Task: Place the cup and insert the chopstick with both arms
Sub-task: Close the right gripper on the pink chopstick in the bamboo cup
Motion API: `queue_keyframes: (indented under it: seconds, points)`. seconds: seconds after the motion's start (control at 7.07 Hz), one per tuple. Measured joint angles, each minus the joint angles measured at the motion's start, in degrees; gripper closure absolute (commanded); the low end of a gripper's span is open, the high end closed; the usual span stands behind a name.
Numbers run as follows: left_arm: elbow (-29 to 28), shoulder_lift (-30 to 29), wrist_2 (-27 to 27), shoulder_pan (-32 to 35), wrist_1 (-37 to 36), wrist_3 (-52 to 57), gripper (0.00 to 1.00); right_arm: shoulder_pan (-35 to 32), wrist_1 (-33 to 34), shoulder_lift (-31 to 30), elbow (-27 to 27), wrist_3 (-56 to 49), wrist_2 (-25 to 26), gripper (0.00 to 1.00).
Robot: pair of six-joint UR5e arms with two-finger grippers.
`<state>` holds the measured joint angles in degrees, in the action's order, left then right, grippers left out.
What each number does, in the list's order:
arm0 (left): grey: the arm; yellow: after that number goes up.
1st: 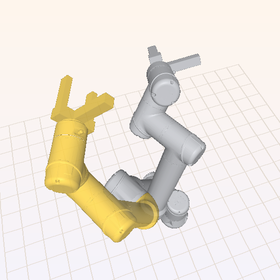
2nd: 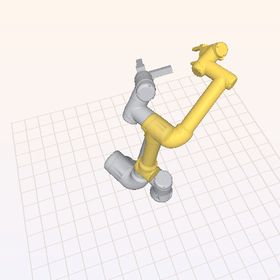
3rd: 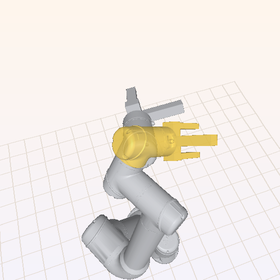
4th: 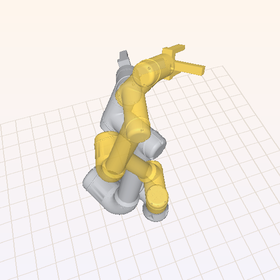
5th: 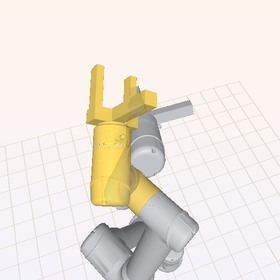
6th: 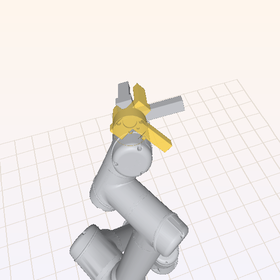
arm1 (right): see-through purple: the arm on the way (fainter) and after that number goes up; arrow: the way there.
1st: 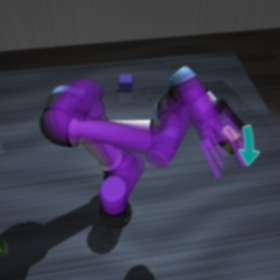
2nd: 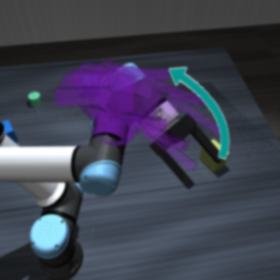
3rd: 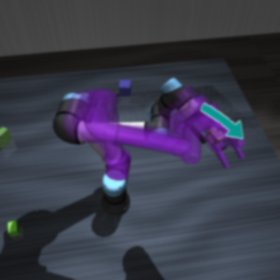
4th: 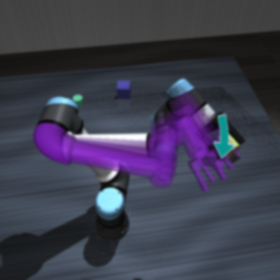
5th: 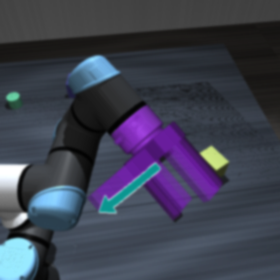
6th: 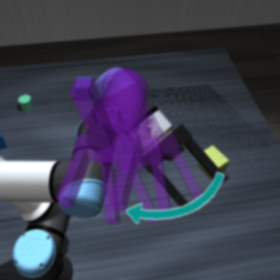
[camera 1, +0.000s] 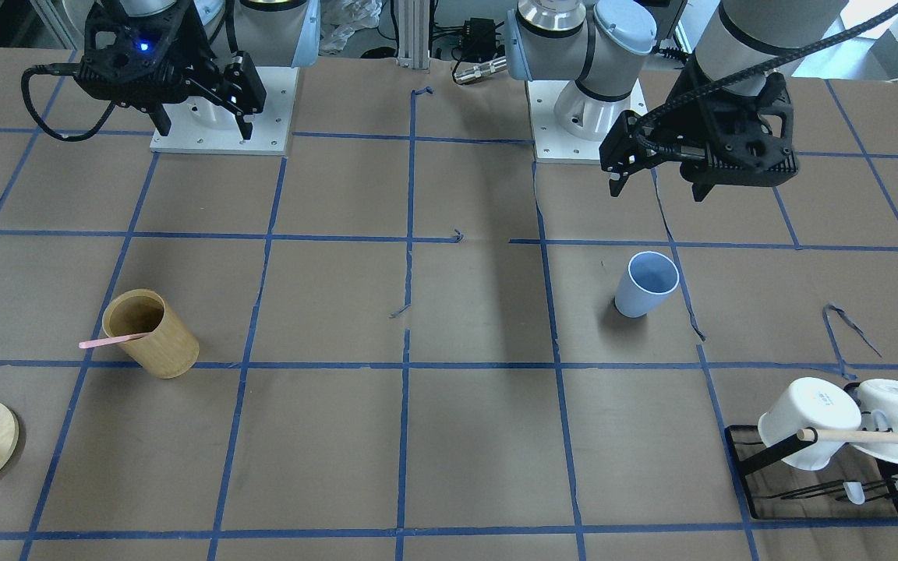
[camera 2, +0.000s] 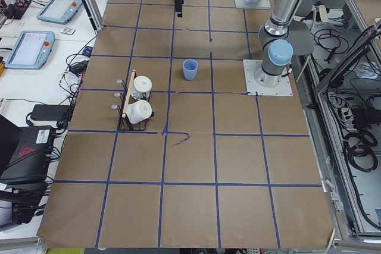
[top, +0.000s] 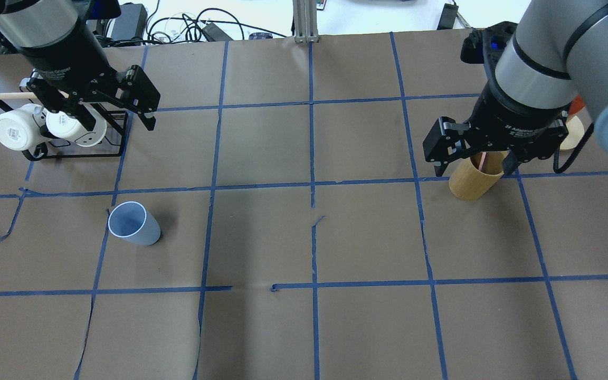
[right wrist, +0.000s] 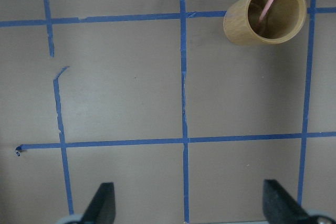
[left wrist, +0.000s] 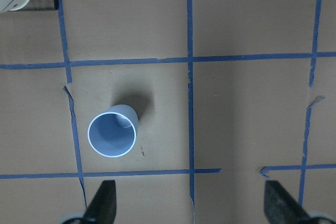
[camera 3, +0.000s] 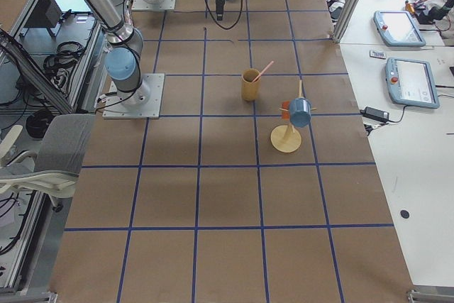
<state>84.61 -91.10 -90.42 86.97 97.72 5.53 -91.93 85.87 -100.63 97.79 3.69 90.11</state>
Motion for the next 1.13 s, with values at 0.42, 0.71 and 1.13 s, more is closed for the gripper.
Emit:
queue_keyframes:
  seconds: [0.42,0.71,1.13]
  points:
    - [0.02,0.10,-0.02,-0.05,0.12,0.51,0.00,0.00,0.00,-0.01,-0.01,-0.06,0.20,0.00]
    - [0.32,0.23,-0.02,-0.05,0.24,0.53,0.00,-0.03,-0.18,0.33,0.32,-0.03,0.20,0.00]
    - [1.23,0.76,-0.06,-0.12,0.20,0.53,0.00,0.07,-2.79,1.48,1.46,0.77,2.54,0.00]
